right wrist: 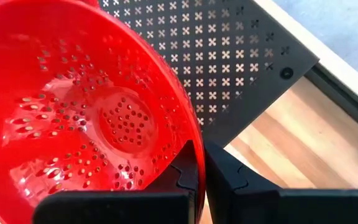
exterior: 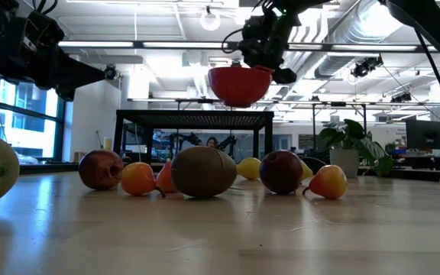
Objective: Pick & Place Fruit
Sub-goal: Put the colander on the shelf
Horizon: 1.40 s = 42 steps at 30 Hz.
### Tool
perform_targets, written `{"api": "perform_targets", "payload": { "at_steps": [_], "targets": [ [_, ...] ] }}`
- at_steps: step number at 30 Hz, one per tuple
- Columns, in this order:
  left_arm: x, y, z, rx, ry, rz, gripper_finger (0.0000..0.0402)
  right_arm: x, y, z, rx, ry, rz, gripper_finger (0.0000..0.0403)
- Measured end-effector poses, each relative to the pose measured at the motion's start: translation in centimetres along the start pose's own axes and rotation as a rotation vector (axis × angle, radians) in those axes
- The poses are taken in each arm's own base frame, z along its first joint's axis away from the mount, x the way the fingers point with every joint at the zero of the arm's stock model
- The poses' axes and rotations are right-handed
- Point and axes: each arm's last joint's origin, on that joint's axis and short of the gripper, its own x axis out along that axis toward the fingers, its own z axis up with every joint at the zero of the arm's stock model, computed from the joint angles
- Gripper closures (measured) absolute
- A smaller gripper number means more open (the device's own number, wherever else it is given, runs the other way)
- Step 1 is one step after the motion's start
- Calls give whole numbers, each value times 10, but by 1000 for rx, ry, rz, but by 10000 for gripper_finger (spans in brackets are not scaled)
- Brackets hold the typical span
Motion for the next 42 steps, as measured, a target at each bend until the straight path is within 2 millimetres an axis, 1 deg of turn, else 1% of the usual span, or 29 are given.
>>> {"api": "perform_targets", "payload": {
  "at_steps": [4,10,15,18,22,28,30,33,38,42],
  "targets": [
    [0,0,0,0,0,0,402,1,-4,2,12,-5,14,399],
    [0,0,0,0,0,-1,402,0,-3,10,17,-80,59,399],
    [0,0,0,0,0,-1,402,-1,-3,13,12,-107,71,399],
    [0,0,0,0,0,0,402,-7,-1,15,4,-129,90,399],
    [0,1,0,27,-3,23,402,-16,9,24,-44,-234,134,399],
    [0,1,0,25,-8,48,402,-24,15,32,-85,-324,200,399],
    [0,1,0,24,-8,49,402,-24,14,30,-82,-305,195,399],
    [0,1,1,22,-9,49,402,-22,7,23,-51,-229,165,399],
    [0,1,1,22,-9,50,402,-21,-5,12,12,-113,35,399],
    [0,1,1,21,-9,52,402,-9,-6,12,31,-60,36,399]
  ]
}}
